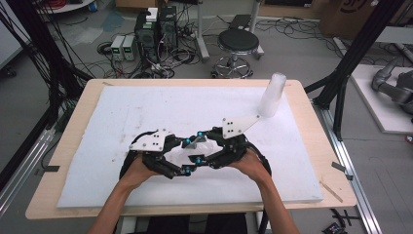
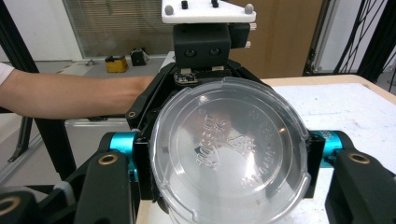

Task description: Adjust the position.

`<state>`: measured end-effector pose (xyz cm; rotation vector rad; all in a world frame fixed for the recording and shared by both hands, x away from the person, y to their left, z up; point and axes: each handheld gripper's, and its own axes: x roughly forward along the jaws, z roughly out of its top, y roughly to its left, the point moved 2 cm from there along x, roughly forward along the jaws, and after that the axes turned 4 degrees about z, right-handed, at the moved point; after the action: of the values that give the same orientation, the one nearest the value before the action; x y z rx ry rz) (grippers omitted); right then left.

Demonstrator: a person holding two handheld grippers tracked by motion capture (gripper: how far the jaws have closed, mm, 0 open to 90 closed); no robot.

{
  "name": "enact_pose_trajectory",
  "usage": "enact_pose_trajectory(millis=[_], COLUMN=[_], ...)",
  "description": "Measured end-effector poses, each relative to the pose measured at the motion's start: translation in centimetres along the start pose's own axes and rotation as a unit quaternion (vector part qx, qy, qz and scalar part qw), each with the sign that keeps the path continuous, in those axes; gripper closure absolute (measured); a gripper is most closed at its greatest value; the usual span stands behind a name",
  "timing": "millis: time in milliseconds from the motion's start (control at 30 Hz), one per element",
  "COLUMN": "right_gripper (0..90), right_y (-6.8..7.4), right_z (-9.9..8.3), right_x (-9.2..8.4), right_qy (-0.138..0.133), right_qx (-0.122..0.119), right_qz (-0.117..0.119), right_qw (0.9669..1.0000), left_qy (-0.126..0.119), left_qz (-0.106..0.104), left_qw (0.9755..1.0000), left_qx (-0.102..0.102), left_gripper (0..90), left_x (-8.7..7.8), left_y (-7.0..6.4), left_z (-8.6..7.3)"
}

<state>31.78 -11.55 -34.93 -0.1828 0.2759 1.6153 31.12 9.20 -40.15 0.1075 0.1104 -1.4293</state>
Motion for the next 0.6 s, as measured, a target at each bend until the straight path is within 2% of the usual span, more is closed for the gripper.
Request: enact_pose_trajectory(millis=[100,133,167,200,300,467,533,600], right_gripper=[40.9,25.1,25.1,14.7,13.3,13.3,13.3,13.4], right_y=[0.0,0.0,0.0,0.0,0.0,0.0,0.0,0.0], right_z=[-0.1,-0.1,-0.1,-0.2,-0.2,-0.2,-0.4,-0.5], right_x=[0.0,0.2,0.2,0.3,0.2,-0.2,-0.4,-0.7], right_qy=[0.002,0.003,0.003,0.003,0.006,0.012,0.024,0.042], right_qx=[-0.001,-0.002,-0.002,0.003,0.001,0.002,0.004,0.005], right_qz=[-0.001,-0.005,-0.005,-0.015,-0.006,-0.008,-0.011,-0.017], right_qw=[1.0,1.0,1.0,0.9999,1.0,0.9999,0.9996,0.999], left_qy=[0.005,0.006,0.006,0.005,0.006,0.012,0.021,0.047], left_qz=[0.002,0.003,0.006,0.006,0.009,0.015,0.017,0.022], left_qw=[1.0,1.0,1.0,1.0,0.9999,0.9998,0.9996,0.9987], left_qx=[0.002,0.002,0.001,-0.002,-0.002,-0.006,-0.007,-0.003], left_gripper=[32.3,32.7,32.7,32.7,32.7,32.7,32.7,32.9], left_x=[0.0,0.0,0.0,-0.1,-0.4,-0.9,-1.2,-1.6], left_y=[0.0,0.0,0.1,0.1,0.2,0.3,0.3,0.4], left_z=[0.0,-0.1,-0.1,-0.1,-0.1,-0.1,-0.1,0.0])
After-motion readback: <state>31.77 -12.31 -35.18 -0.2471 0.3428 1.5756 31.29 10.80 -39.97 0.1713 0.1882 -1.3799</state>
